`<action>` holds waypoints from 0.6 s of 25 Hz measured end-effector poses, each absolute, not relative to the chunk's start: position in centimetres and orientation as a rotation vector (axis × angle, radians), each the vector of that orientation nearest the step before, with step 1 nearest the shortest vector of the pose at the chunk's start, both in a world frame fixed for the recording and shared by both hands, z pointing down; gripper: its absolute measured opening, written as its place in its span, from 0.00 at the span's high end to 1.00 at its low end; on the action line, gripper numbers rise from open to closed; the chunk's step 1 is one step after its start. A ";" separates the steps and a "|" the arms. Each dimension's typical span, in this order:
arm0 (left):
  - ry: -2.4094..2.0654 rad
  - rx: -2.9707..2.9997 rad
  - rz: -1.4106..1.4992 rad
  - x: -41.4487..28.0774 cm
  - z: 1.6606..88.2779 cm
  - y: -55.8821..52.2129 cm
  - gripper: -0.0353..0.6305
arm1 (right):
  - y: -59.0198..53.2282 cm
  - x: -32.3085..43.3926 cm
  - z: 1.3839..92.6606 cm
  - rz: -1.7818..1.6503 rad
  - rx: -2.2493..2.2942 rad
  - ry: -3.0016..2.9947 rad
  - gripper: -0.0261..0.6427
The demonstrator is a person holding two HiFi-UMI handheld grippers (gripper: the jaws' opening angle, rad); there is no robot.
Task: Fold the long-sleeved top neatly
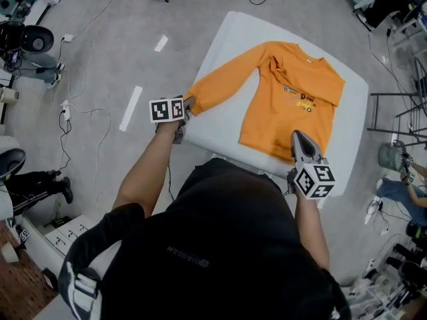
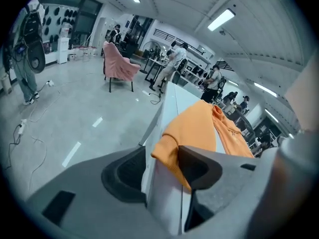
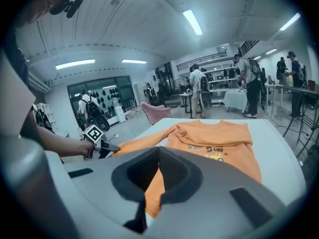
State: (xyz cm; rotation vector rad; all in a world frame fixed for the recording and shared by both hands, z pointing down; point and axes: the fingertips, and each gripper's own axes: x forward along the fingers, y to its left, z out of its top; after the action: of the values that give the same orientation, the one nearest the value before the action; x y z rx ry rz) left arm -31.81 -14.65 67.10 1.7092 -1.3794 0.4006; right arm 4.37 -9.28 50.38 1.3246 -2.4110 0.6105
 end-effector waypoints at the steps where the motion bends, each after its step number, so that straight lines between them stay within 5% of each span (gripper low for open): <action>1: -1.368 1.710 0.392 -31.7 67.2 -14.5 0.65 | -9.3 4.4 50.4 0.611 1.325 -2.411 0.95; 5: -1.402 1.744 0.363 -32.0 66.1 -14.3 0.89 | -9.3 4.4 50.3 0.613 1.321 -2.413 0.95; 15: -1.451 1.914 0.203 -32.2 54.7 -18.1 0.90 | -9.1 4.2 49.6 0.564 1.292 -2.441 0.95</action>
State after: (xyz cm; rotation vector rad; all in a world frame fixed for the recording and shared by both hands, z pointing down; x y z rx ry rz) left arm -32.23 -18.06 54.72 1.9141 -1.4515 0.2027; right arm 4.21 -9.11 49.61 1.2920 -2.4411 0.5639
